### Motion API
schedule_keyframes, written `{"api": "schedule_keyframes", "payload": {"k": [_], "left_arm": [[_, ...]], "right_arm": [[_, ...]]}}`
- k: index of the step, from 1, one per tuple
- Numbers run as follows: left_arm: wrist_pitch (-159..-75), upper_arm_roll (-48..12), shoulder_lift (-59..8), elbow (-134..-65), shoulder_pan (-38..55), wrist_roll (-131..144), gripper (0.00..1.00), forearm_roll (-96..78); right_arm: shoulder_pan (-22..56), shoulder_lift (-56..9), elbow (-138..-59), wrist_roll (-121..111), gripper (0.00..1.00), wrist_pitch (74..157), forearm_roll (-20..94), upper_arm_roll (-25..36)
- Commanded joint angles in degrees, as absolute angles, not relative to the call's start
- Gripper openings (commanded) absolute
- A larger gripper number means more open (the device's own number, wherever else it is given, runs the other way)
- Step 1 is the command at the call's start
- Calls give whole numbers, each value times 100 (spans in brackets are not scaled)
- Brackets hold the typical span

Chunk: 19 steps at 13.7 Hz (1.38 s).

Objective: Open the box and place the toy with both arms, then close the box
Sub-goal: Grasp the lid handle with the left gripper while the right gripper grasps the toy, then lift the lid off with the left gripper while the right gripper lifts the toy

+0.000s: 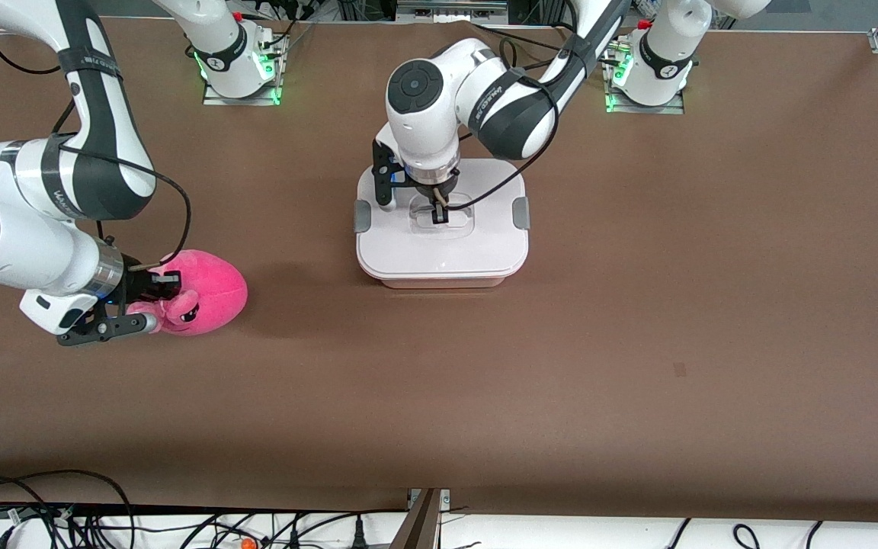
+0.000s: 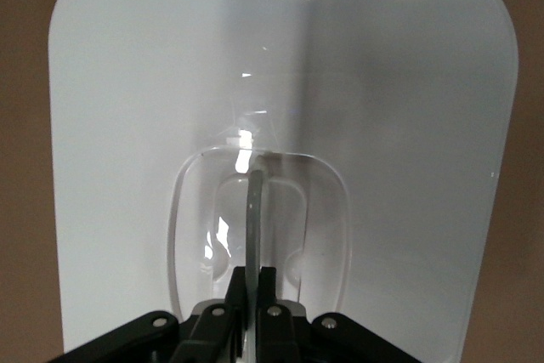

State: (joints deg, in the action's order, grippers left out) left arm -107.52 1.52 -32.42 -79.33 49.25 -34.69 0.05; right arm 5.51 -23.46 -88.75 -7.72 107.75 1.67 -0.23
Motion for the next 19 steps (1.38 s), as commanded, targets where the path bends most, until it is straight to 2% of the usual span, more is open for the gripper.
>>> {"api": "schedule_keyframes", "payload": {"k": [1, 7, 11, 16, 19], "left_arm": [[-10468, 193, -3033, -7954, 4896, -3515, 0, 26], [-9598, 176, -2558, -7945, 3895, -4271, 0, -448], [-9186, 211, -2391, -7945, 3184, -4832, 0, -501], [-8438, 264, -2171, -7726, 1392, -5895, 0, -335], [-8437, 264, -2153, -7699, 442, -6720, 0, 8]], "right_arm": [[589, -2355, -8561, -1088, 0, 10267, 202, -140], [852, -2338, -8473, -1591, 0, 10021, 193, -193], [1185, -2276, -8281, -1582, 0, 9870, 141, -623], [2177, -2355, -7840, -1608, 0, 9616, 105, -633], [3012, -2539, -7577, -1661, 0, 9519, 97, -633]]}}
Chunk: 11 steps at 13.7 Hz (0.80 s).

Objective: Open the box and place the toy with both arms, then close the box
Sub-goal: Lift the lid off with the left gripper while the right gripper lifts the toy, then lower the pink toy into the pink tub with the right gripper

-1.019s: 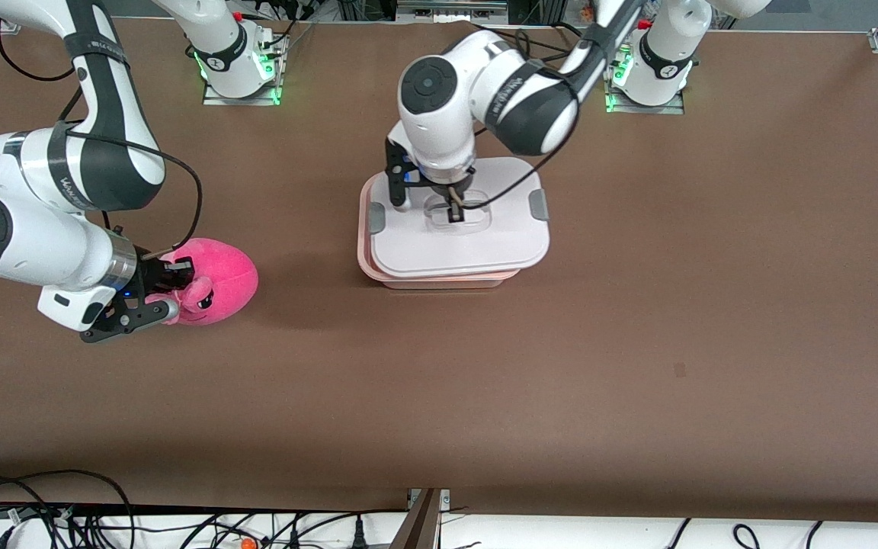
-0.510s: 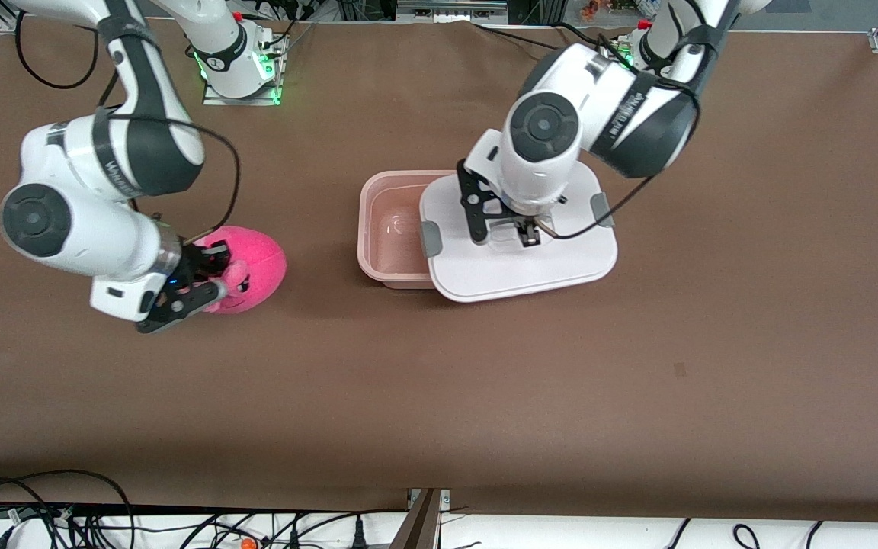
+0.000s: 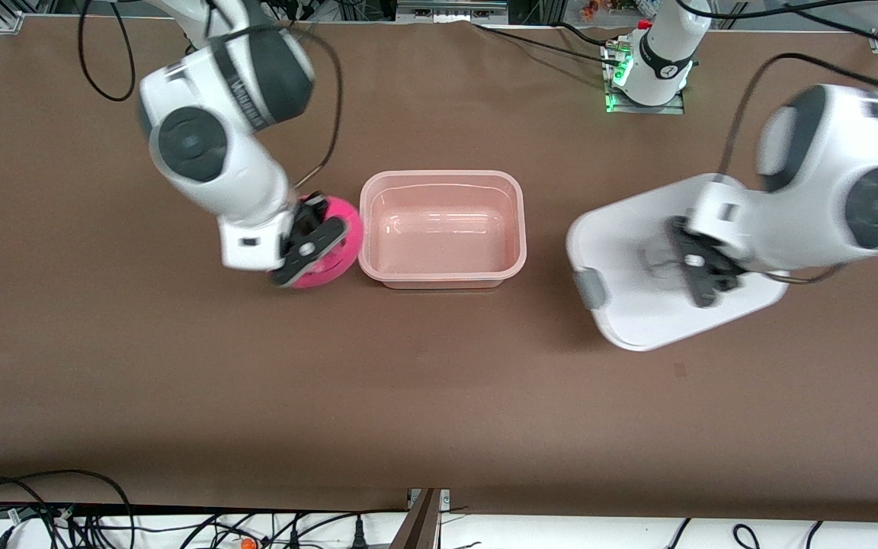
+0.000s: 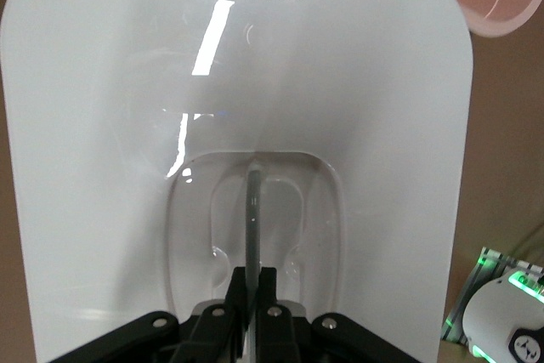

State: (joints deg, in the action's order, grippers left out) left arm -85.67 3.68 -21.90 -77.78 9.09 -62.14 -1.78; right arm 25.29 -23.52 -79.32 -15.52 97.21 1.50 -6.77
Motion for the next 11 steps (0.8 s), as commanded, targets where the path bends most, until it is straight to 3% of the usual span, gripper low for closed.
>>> {"api": "schedule_keyframes", "payload": {"k": [1, 4, 8, 11], "left_arm": [[-8464, 264, -2153, -7699, 196, -6950, 0, 87], [-8490, 229, -2162, -7699, -394, -7154, 0, 185], [-8481, 237, -2162, -7708, -422, -7382, 0, 211], [-8481, 229, -2162, -7708, -422, -7392, 0, 220]], "right_arm": [[3232, -2601, -7524, -1713, 0, 9527, 97, -633], [3699, -2777, -7278, -2020, 0, 9519, 70, -624], [4051, -2873, -7181, -2574, 0, 9475, -324, -624], [4271, -3268, -6620, -2663, 0, 9107, -711, -624]]}}
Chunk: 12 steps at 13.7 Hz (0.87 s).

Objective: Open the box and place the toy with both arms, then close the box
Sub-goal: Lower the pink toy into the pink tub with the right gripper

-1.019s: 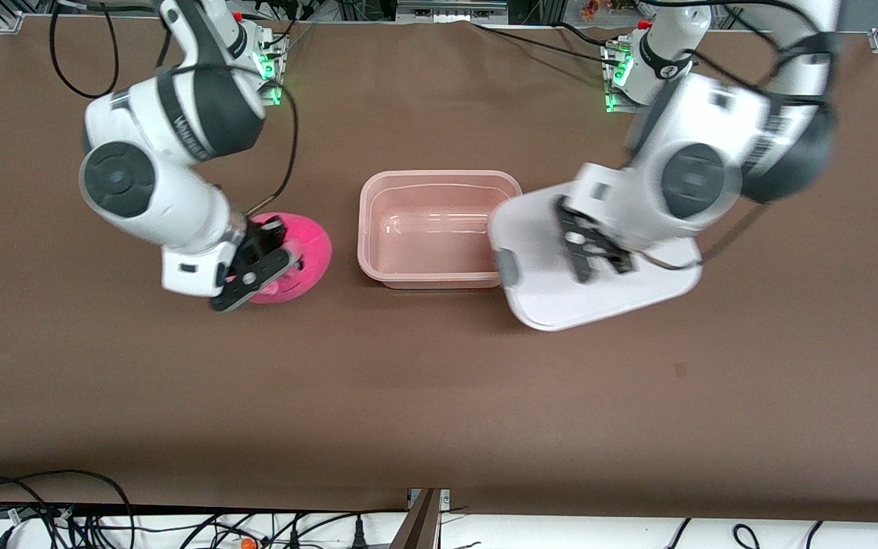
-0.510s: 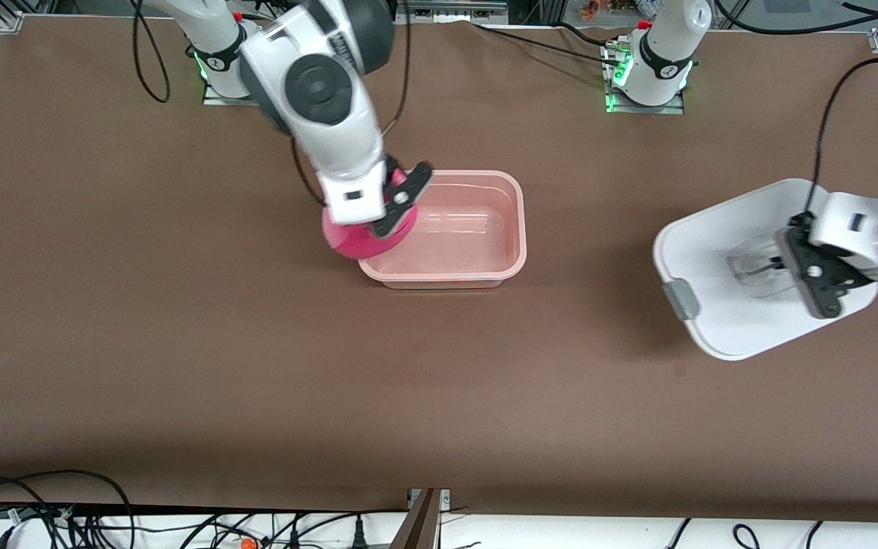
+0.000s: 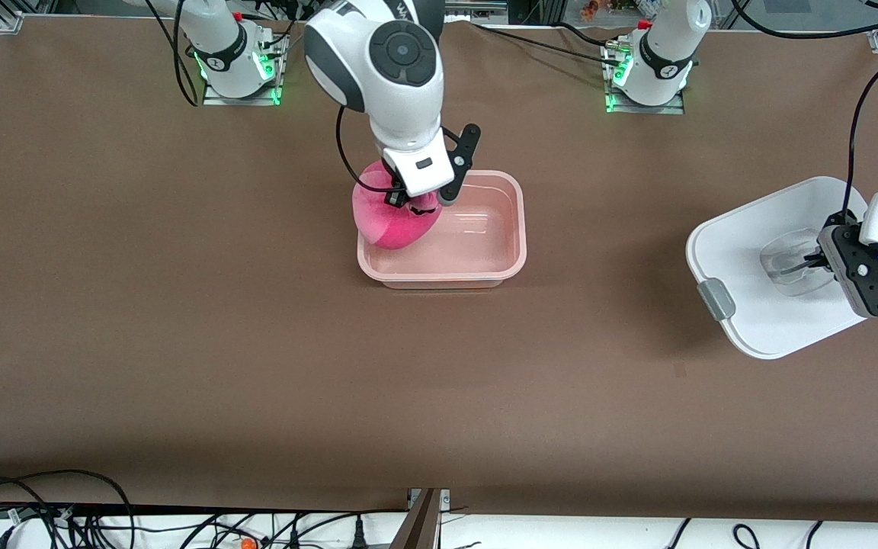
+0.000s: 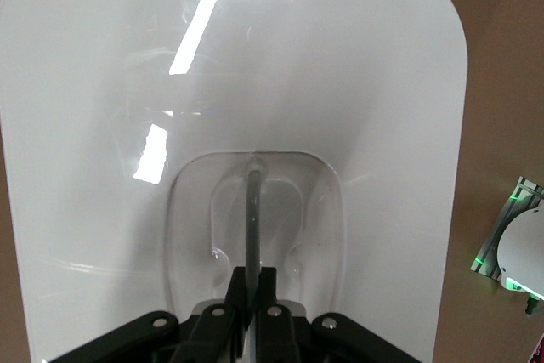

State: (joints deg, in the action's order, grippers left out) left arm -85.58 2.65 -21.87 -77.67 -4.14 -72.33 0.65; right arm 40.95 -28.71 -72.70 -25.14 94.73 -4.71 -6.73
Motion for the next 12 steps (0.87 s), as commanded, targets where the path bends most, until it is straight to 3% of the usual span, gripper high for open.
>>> {"api": "schedule_keyframes", "payload": {"k": [1, 12], "left_arm": [[-8473, 229, -2162, -7708, -422, -7409, 0, 220], [-8455, 193, -2162, -7734, -413, -7427, 0, 167]], "right_arm": [[4341, -3400, -6496, -2672, 0, 9071, -790, -624], [4640, -4358, -6513, -2304, 0, 9746, -1300, -598]]}}
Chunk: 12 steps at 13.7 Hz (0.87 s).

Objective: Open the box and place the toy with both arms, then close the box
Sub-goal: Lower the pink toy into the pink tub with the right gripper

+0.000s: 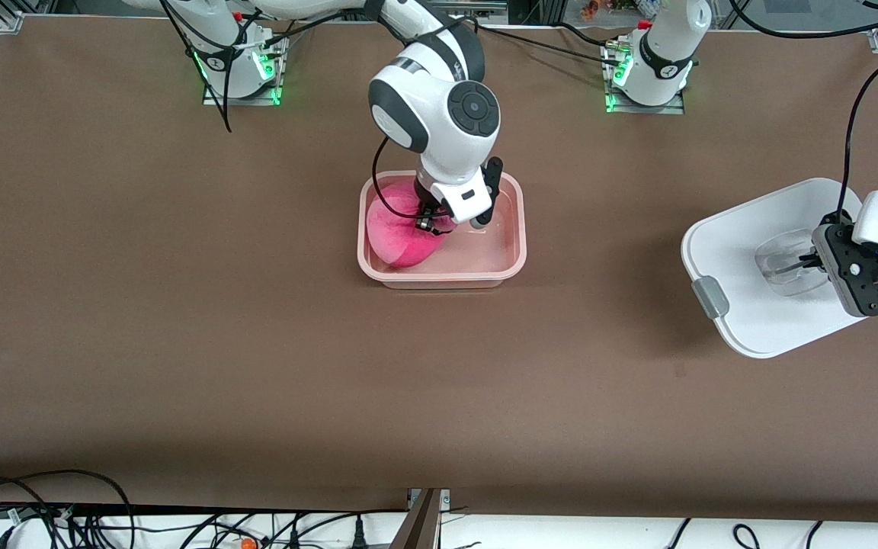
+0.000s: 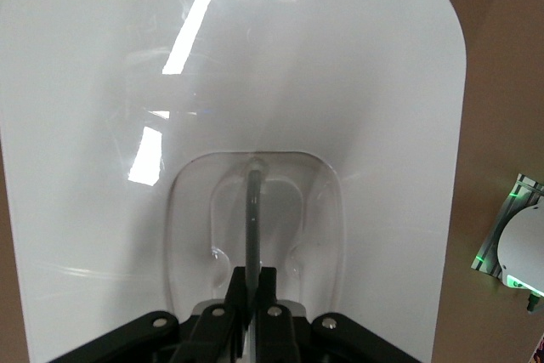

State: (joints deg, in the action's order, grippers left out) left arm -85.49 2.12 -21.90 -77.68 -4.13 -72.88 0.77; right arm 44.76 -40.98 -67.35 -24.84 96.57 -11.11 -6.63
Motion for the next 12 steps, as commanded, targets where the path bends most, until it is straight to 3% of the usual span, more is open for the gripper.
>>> {"api": "schedule_keyframes", "payload": {"k": [1, 2, 3, 4, 5, 9, 12], "left_arm": [[-8455, 193, -2162, -7743, -422, -7435, 0, 150], [-8455, 193, -2162, -7743, -422, -7436, 0, 141], [-8455, 193, -2162, -7743, -422, -7436, 0, 149], [-8455, 193, -2162, -7743, -422, -7444, 0, 149], [-8446, 193, -2162, -7752, -413, -7444, 0, 149], [-8446, 193, -2162, -7743, -413, -7444, 0, 141], [-8446, 185, -2162, -7743, -413, -7444, 0, 141]], "right_arm": [[4702, -4481, -6513, -2137, 0, 9895, -1388, -598], [4737, -4596, -6521, -1918, 0, 10044, -1450, -598], [4763, -4701, -6521, -1777, 7, 10185, -1494, -589], [4764, -4772, -6521, -1671, 58, 10334, -1520, -589], [4764, -4799, -6521, -1618, 100, 10449, -1512, -589], [4755, -4633, -6399, -1424, 100, 10398, -1468, -598], [4685, -4134, -6372, -1389, 100, 10301, -1450, -546]]}}
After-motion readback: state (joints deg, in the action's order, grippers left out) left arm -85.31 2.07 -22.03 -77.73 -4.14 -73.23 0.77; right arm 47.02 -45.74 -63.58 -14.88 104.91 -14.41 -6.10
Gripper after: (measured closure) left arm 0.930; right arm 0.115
